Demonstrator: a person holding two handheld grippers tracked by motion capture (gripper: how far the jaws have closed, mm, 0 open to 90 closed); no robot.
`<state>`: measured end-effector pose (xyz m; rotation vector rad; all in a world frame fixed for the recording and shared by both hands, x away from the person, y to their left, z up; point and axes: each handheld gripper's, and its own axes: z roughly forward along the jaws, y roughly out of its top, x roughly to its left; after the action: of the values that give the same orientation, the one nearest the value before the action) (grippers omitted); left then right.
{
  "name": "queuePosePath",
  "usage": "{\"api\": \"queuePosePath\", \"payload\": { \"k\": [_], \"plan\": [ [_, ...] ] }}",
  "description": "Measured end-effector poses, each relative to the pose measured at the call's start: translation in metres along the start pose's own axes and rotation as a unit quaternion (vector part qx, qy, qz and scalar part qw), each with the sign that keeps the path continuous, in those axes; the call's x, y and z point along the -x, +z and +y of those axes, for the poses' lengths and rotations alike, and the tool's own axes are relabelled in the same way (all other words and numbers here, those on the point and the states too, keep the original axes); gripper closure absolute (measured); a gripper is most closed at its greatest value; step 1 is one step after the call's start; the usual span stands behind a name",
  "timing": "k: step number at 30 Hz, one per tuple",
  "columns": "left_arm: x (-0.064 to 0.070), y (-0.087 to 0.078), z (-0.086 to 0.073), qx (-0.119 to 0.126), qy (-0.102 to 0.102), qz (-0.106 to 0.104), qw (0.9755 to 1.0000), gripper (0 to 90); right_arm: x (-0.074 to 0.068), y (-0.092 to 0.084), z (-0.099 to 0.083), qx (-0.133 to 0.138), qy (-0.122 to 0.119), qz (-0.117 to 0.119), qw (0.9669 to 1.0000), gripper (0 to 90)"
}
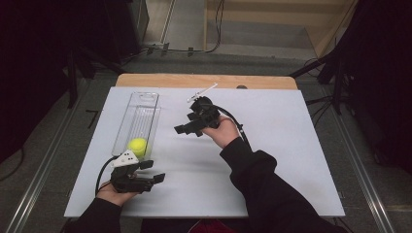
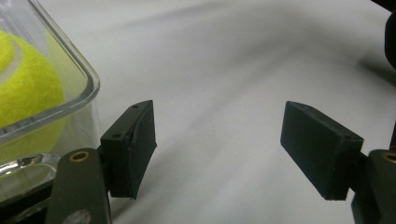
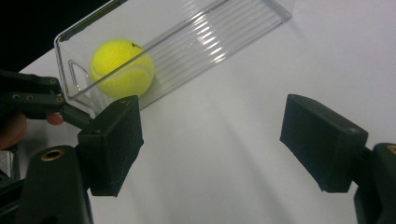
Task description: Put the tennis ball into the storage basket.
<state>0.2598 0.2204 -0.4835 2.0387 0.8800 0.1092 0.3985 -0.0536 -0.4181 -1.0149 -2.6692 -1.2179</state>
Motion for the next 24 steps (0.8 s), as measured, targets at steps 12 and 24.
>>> {"api": "queuePosePath", "payload": {
  "k": [12,24],
  "plan": [
    [0.000,0.000,0.000,-0.002,0.001,0.001,1.0000,27.0,0.009,-0.013,-0.027,0.007,0.010,-0.007,0.9999,19.0],
    [0.001,0.001,0.000,-0.005,0.003,-0.003,1.0000,27.1,0.021,-0.024,-0.053,0.014,0.023,-0.008,0.9996,19.1]
  ]
}}
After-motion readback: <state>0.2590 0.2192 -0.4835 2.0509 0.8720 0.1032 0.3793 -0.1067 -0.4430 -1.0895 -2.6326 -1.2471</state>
